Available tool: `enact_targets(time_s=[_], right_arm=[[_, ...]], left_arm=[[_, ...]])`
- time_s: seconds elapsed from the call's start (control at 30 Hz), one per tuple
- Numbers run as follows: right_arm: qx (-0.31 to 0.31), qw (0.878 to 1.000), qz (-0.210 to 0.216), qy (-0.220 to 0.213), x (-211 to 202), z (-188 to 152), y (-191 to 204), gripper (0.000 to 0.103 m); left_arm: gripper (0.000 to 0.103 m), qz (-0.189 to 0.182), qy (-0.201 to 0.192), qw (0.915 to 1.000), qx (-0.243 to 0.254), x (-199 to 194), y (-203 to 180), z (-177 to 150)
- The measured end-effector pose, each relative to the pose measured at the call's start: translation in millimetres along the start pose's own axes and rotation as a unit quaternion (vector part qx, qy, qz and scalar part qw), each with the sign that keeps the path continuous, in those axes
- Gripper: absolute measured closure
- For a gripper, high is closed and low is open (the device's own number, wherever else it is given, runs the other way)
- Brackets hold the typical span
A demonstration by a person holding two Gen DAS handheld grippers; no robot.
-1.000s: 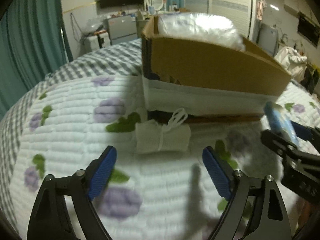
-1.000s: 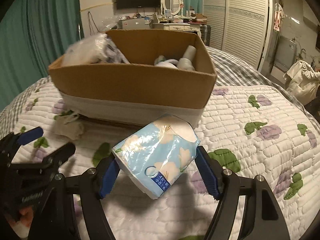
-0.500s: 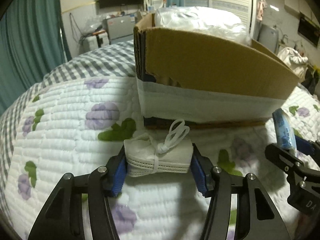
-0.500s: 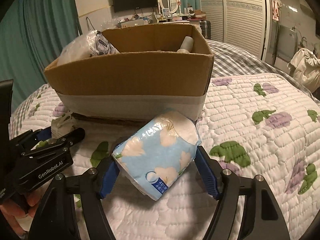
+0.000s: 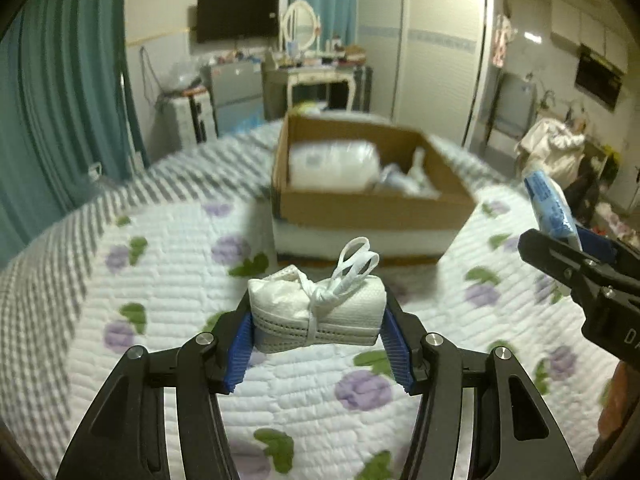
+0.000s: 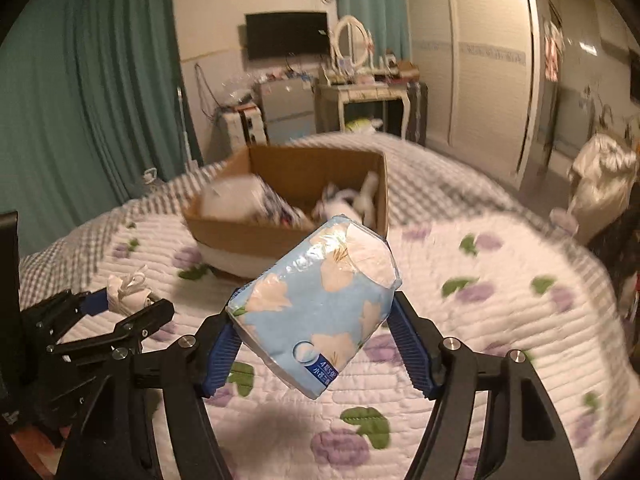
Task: Organize soft objects
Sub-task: 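Grasp the white face mask bundle with the left tool, then carry the tissue pack and mask bundle into the box and open both tools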
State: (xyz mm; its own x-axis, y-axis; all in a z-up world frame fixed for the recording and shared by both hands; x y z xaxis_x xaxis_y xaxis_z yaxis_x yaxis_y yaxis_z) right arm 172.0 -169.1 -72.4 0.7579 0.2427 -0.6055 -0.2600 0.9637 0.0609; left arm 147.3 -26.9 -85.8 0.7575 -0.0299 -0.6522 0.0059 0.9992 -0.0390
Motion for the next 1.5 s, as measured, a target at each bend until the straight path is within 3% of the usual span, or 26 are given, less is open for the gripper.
enact_targets(time_s=[0.23, 0.47, 0.73, 0.93, 1.23, 1.5], right_arm=[[-0.059, 0.997, -0.001, -0.047, -69, 47, 9, 0.034], [-0.093, 0.993, 0.011, -0.073, -83, 101, 14, 0.034], [-0.088, 0.993, 0.015, -0.074, -22, 152, 9, 0.034], [-0.068, 0.995, 0.010, -0.065, 43, 168, -12, 0.034], [-0.066, 0.998, 0.014, -0.021, 140, 153, -30, 0.035], [-0.052, 0.998, 0.041, 0.001, 178, 144, -41, 0.032]], left_arm=[[0.047, -0.009, -0.053, 0.9985, -0.002, -56, -3, 48], [0.047, 0.003, -0.078, 0.9967, 0.022, -58, -20, 84], [0.047, 0.022, -0.092, 0.9948, 0.037, -2, -24, 129], [0.047, 0.033, -0.080, 0.9956, 0.035, 62, -14, 143], [0.047, 0.045, -0.056, 0.9960, 0.053, 140, -11, 140], [0.045, 0.047, -0.045, 0.9969, 0.045, 151, -14, 134]])
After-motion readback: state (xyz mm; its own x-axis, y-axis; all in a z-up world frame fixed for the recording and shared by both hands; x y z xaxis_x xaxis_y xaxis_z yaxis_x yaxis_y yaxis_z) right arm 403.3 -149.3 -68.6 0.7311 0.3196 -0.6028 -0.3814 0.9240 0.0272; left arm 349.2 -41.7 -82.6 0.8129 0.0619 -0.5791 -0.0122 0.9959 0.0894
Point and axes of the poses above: each gripper's, at about its wrist camera, not at the fingertips, and x roughly the way its jaws point, y to its left, z to its top, the point moved 4 cm from there along x, roughly the way its jaws point
